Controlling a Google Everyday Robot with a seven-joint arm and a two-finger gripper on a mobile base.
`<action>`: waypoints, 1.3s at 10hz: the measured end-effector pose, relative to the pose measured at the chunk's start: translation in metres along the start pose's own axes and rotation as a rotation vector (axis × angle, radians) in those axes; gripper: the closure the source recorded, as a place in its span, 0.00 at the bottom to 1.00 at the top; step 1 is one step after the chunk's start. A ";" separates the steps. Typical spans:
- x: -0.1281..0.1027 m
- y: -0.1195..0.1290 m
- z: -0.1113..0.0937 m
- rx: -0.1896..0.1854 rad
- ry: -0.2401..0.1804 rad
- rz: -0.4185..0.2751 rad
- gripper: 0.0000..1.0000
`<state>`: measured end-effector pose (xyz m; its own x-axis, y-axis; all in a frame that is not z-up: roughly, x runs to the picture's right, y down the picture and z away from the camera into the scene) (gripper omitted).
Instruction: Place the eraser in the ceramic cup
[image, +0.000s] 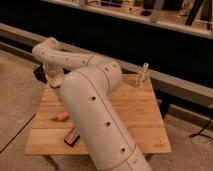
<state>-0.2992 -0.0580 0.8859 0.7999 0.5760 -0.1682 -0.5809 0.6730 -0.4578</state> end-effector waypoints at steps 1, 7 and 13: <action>0.000 0.000 -0.001 -0.002 0.000 0.003 0.41; -0.001 -0.009 -0.013 0.007 -0.018 0.033 0.41; -0.004 -0.014 -0.025 -0.004 -0.048 0.059 0.41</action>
<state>-0.2907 -0.0819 0.8710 0.7560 0.6363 -0.1532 -0.6263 0.6354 -0.4516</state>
